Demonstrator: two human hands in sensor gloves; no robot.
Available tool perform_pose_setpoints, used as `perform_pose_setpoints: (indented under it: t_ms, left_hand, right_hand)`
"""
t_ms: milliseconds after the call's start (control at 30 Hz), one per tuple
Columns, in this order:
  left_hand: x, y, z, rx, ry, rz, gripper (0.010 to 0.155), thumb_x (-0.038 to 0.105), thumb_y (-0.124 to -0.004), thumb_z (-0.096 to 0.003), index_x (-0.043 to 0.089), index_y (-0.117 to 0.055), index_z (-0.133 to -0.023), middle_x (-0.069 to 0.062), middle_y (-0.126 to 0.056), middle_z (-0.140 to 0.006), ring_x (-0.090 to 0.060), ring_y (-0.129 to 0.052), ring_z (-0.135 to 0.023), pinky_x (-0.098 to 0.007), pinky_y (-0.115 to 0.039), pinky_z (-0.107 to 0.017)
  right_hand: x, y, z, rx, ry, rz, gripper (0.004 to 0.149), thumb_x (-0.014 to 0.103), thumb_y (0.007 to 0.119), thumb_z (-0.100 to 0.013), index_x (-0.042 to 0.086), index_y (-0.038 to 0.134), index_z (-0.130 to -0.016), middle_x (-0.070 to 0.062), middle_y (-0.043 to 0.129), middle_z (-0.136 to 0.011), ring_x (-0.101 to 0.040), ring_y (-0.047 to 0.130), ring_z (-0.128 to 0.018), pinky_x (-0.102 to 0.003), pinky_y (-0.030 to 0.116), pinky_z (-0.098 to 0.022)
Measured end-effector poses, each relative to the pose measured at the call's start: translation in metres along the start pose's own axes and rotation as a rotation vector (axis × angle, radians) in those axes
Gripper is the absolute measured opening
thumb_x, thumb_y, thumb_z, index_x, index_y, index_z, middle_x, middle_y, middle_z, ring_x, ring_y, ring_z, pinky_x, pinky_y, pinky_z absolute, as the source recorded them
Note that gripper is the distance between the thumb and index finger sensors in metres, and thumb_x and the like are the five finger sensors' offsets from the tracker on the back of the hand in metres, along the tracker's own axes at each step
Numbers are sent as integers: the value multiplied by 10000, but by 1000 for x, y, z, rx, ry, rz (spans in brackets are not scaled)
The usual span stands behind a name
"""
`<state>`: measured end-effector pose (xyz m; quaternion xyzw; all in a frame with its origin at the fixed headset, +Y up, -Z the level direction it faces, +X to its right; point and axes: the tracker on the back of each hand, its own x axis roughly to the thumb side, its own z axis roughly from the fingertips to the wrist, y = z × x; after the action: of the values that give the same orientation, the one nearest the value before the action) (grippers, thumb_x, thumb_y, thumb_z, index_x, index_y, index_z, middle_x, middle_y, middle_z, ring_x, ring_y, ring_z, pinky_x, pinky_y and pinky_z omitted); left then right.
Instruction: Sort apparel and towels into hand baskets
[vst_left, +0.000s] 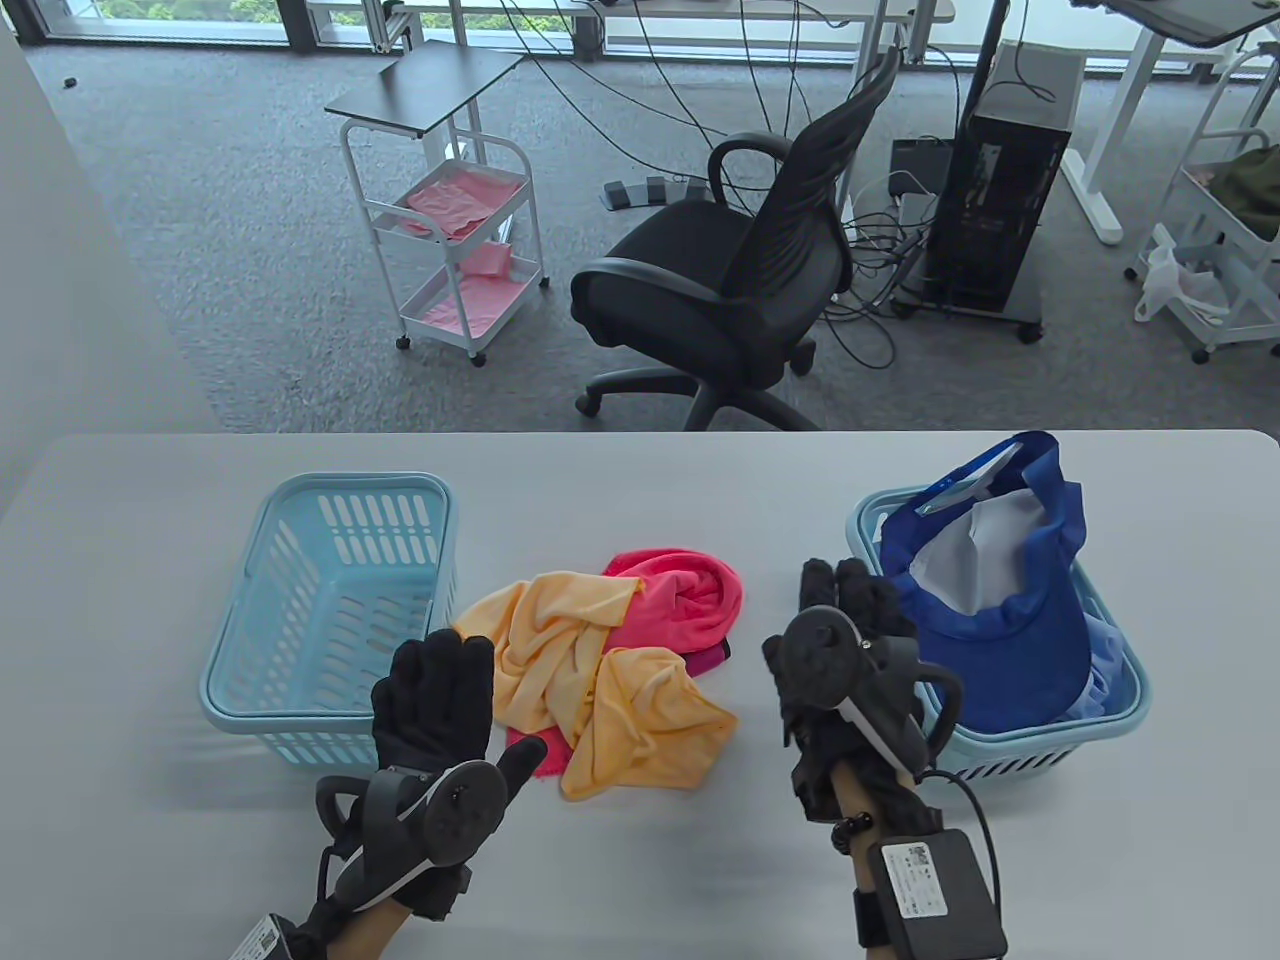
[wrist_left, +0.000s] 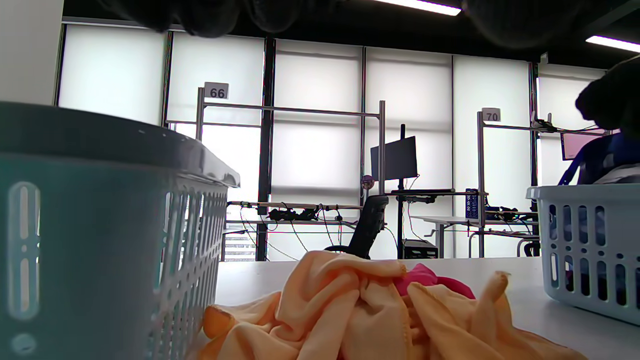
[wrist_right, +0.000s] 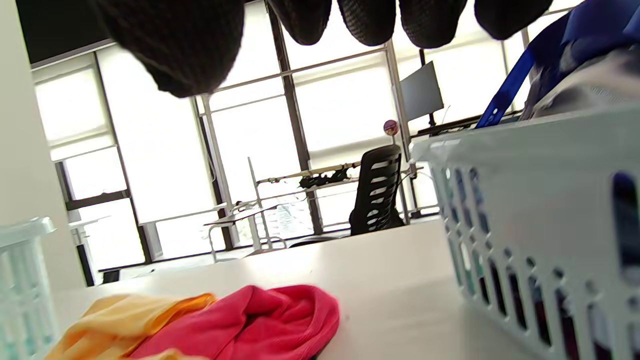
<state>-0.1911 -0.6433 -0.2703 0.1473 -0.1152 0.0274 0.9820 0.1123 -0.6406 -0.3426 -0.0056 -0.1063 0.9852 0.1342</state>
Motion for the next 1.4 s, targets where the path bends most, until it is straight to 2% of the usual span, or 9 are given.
perform_pose_setpoints:
  t_ms: [100, 267, 467, 600, 800, 1000, 1100, 1233, 1400]
  left_hand:
    - [0, 0, 0, 5, 1, -1, 921, 632, -618, -474, 112, -250, -1139, -298, -330, -1177, -615, -482, -1059, -692, -502, -745]
    - [2, -1, 1, 2, -5, -3, 905, 627, -617, -477, 115, -276, -1139, -304, -338, -1174, -612, -487, -1059, -690, -506, -744]
    - [22, -5, 4, -18, -67, -5, 898, 627, -631, -475, 142, -274, -1142, -293, -338, -1178, -603, -498, -1061, -687, -515, -745]
    - [42, -13, 0, -87, -124, -7, 865, 621, -656, -470, 193, -318, -1141, -238, -361, -1190, -530, -514, -1090, -664, -530, -756]
    - [78, -26, -28, -175, -216, -43, 902, 622, -705, -452, 205, -297, -1140, -198, -372, -1197, -492, -532, -1102, -634, -545, -770]
    - [106, -72, -71, -445, -264, -48, 927, 643, -708, -432, 245, -254, -1136, -165, -319, -1209, -474, -493, -1124, -612, -527, -797]
    - [116, -99, -82, -544, -281, -147, 915, 642, -710, -427, 266, -263, -1131, -132, -329, -1212, -436, -509, -1135, -608, -541, -801]
    - [121, -131, -88, -630, -289, -269, 905, 650, -696, -419, 282, -266, -1126, -93, -331, -1213, -403, -498, -1146, -593, -533, -813]
    - [120, -156, -92, -633, -270, -378, 861, 662, -653, -424, 315, -291, -1124, -20, -338, -1220, -355, -438, -1159, -609, -540, -819]
  right_hand:
    - [0, 31, 8, 39, -48, 11, 835, 461, 808, -381, 162, 395, -1044, -204, 349, -1090, -504, 406, -995, -676, 458, -704]
    - [-16, 58, 14, 44, -73, 54, 838, 466, 809, -373, 171, 398, -1040, -197, 338, -1090, -506, 382, -993, -679, 436, -703]
    - [-22, 56, 15, 42, -75, 70, 828, 468, 804, -381, 179, 396, -1041, -199, 318, -1092, -514, 350, -992, -681, 413, -704]
    - [-29, 59, 17, 65, -54, 59, 837, 469, 804, -382, 177, 382, -1044, -207, 302, -1091, -518, 339, -989, -681, 408, -703]
    - [-36, 60, 16, 83, -17, 41, 846, 474, 802, -384, 180, 366, -1048, -210, 271, -1092, -526, 311, -987, -686, 391, -703]
    - [-38, 60, 17, 81, 12, 41, 849, 469, 798, -389, 166, 355, -1048, -219, 270, -1088, -529, 321, -984, -687, 399, -701]
    - [-41, 60, 17, 80, 22, 11, 859, 471, 793, -393, 162, 334, -1050, -236, 260, -1084, -538, 325, -981, -688, 402, -700]
    - [-41, 59, 17, 79, 27, -3, 877, 468, 789, -395, 152, 296, -1048, -240, 239, -1081, -543, 316, -979, -689, 394, -700]
    - [-41, 61, 18, 77, 27, -3, 876, 468, 788, -395, 152, 298, -1049, -242, 231, -1080, -546, 315, -978, -690, 393, -700]
